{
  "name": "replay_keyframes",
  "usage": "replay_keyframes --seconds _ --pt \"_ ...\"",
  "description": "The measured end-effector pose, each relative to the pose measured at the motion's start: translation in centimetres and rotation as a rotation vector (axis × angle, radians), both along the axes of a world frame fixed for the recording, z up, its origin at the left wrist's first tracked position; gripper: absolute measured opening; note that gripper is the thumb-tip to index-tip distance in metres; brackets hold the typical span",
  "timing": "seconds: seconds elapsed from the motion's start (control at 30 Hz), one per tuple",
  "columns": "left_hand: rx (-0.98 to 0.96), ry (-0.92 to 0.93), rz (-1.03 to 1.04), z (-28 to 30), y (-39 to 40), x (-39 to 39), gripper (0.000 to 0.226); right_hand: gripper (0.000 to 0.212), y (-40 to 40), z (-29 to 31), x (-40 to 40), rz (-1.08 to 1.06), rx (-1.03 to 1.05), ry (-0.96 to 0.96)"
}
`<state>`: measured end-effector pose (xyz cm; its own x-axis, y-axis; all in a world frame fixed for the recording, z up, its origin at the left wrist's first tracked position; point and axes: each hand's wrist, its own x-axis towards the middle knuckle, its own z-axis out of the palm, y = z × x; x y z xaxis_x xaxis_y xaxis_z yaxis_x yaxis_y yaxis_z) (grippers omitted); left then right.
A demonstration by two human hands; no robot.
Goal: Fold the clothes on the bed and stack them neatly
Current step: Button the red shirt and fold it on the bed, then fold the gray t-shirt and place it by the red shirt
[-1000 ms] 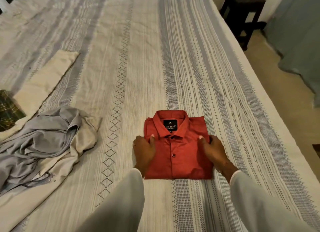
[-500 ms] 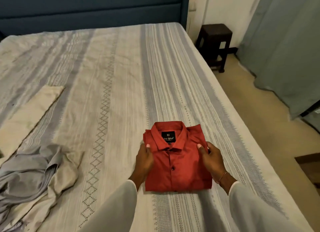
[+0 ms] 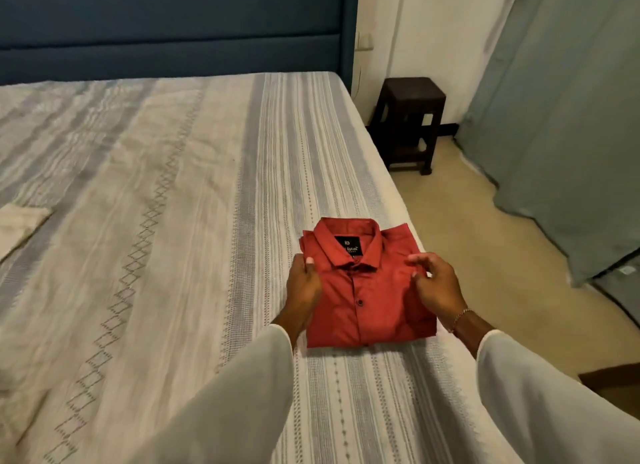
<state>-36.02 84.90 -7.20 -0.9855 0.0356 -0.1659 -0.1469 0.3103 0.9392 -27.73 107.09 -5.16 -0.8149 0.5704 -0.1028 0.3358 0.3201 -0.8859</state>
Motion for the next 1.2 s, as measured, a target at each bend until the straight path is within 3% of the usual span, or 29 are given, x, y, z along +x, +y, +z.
replay_keyframes --seconds 0.2,0.3,0.37,0.47,0.6,0.7,0.8,0.9,1.0,1.13,1.2 --pt "0.033 -0.032 0.025 -2.7 3.8 -5.4 0.025 0.042 3.2 -2.5 -5.0 0.069 0.165 -0.047" --pt "0.066 -0.128 -0.009 -5.0 3.6 -6.0 0.042 0.043 3.9 -4.8 -5.0 0.283 0.384 -0.245" --pt "0.008 -0.161 -0.051 -6.5 3.2 -4.9 0.051 0.06 3.8 -6.9 -4.0 0.367 0.51 -0.425" --pt "-0.099 -0.083 -0.101 -8.2 2.7 -3.8 0.047 0.084 3.2 -9.0 -3.2 0.394 0.631 -0.48" --pt "-0.135 -0.021 -0.103 -7.8 2.7 -3.1 0.046 0.072 3.3 -8.5 -3.2 0.442 0.655 -0.509" --pt "-0.152 0.051 -0.197 -6.0 1.8 -1.1 0.047 0.065 2.0 -6.6 -2.4 0.439 0.8 -0.528" --pt "-0.434 0.158 -0.278 -4.5 -1.1 0.9 0.063 0.071 -1.4 -4.5 -0.8 0.499 0.876 -0.454" --pt "-0.769 0.19 -0.327 -2.8 -5.8 2.1 0.077 0.063 -5.8 -2.7 0.3 0.623 0.844 -0.41" --pt "-0.927 0.229 -0.42 -0.8 -11.3 4.1 0.083 0.064 -10.5 -0.8 1.4 0.707 0.773 -0.403" --pt "-1.11 0.148 -0.409 2.3 -21.9 8.0 0.082 0.092 -20.5 1.7 3.1 0.796 0.7 -0.313" --pt "-1.157 0.091 -0.359 3.9 -29.6 10.8 0.08 0.085 -28.2 3.4 4.1 0.882 0.708 -0.282"
